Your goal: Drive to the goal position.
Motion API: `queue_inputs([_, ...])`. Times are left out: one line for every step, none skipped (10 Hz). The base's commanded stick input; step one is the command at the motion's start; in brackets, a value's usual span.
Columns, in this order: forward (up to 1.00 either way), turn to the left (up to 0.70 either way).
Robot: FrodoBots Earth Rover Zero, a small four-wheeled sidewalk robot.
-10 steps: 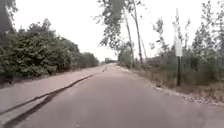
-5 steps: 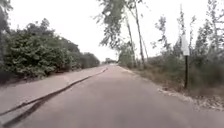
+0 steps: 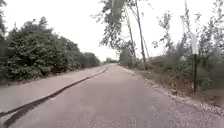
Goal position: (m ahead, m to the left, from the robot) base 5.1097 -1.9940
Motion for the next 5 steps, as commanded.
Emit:
queue_inputs([0.70, 0.00])
queue_inputs([0.70, 0.00])
queue_inputs([0.70, 0.00])
queue_inputs([0.70, 0.00])
queue_inputs([0.70, 0.00])
